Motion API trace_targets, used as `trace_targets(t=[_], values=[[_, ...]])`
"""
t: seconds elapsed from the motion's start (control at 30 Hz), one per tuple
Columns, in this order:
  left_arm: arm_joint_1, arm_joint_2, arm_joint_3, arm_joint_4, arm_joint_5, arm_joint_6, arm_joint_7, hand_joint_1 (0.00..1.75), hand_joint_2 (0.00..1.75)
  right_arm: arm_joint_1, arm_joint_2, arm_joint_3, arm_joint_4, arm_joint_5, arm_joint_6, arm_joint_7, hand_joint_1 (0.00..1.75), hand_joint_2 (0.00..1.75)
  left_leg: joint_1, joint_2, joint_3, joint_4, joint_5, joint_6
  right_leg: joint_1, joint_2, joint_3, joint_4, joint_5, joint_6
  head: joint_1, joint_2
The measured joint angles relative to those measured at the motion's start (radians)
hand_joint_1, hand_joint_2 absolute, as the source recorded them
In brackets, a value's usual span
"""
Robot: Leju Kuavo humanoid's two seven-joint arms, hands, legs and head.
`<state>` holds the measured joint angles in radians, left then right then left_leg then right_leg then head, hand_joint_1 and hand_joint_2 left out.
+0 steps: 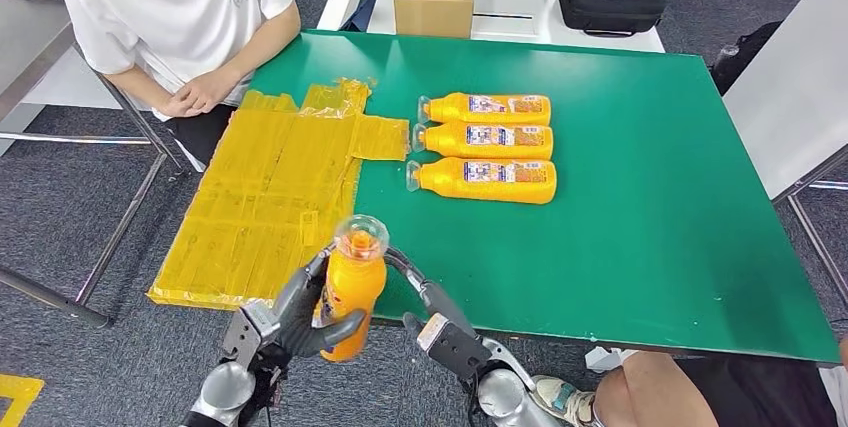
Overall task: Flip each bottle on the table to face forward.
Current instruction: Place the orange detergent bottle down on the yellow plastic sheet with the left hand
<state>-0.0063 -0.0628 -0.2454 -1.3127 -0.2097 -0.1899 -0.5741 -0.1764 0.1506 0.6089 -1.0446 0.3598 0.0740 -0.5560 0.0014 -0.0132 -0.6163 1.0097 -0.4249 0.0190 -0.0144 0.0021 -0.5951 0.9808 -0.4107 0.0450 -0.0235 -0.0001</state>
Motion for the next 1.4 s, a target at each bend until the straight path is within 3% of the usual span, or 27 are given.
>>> trace_targets(t=[0.17, 0.37, 0.63, 0.8, 1.07, 1.17, 1.4], values=[[-0.020, 0.020, 0.095, -0.008, -0.040, 0.058, 0.016, 1.75, 1.75, 0.023, 0.005, -0.020, -0.016, 0.000, 0.000, 0.003, 0.00, 0.00, 0.000, 0.000, 0.000, 0.000, 0.000, -0.001, 0.000, 0.000, 0.000, 0.000, 0.000, 0.000, 0.000, 0.000], [-0.060, 0.050, 0.157, -0.012, -0.260, 0.237, 0.045, 1.75, 1.75, 0.048, 0.010, -0.034, -0.042, 0.002, -0.011, 0.013, 0.00, 0.00, 0.000, 0.001, 0.000, 0.000, 0.001, -0.001, 0.000, 0.000, 0.000, 0.000, 0.000, 0.000, 0.000, 0.000], [-0.122, 0.104, 0.163, 0.023, -0.379, 0.270, 0.065, 1.75, 1.75, 0.079, 0.013, -0.055, -0.071, 0.000, -0.031, 0.033, 0.00, 0.00, 0.000, 0.002, 0.001, 0.000, 0.001, -0.001, 0.000, 0.000, 0.000, 0.000, 0.000, 0.000, 0.000, 0.000], [-0.179, 0.134, 0.144, 0.079, -0.517, 0.325, 0.100, 1.75, 1.75, 0.088, 0.013, -0.060, -0.082, -0.001, -0.026, 0.039, 0.00, 0.00, 0.000, 0.002, 0.000, 0.000, 0.001, -0.001, 0.000, 0.000, 0.000, 0.000, 0.000, 0.000, 0.000, 0.000], [-0.230, 0.163, 0.115, 0.144, -0.600, 0.373, 0.112, 1.75, 1.75, 0.095, 0.013, -0.061, -0.092, -0.001, -0.013, 0.041, 0.00, 0.00, 0.000, 0.003, 0.001, 0.000, 0.001, -0.001, 0.000, 0.001, -0.001, 0.000, 0.000, 0.000, 0.000, 0.000], [-0.269, 0.186, 0.071, 0.197, -0.716, 0.404, 0.120, 1.75, 1.75, 0.095, 0.013, -0.059, -0.095, -0.001, 0.000, 0.041, 0.00, 0.00, 0.000, 0.002, 0.001, 0.000, 0.001, -0.001, 0.000, 0.001, -0.001, 0.000, 0.000, 0.000, 0.000, 0.000], [-0.402, 0.202, -0.043, 0.372, -0.801, 0.361, 0.123, 1.75, 1.75, 0.096, 0.013, -0.046, -0.097, -0.001, 0.005, 0.039, 0.00, 0.00, 0.000, 0.002, 0.001, 0.000, 0.002, -0.001, 0.000, 0.001, -0.001, 0.000, 0.001, 0.000, 0.000, 0.000]])
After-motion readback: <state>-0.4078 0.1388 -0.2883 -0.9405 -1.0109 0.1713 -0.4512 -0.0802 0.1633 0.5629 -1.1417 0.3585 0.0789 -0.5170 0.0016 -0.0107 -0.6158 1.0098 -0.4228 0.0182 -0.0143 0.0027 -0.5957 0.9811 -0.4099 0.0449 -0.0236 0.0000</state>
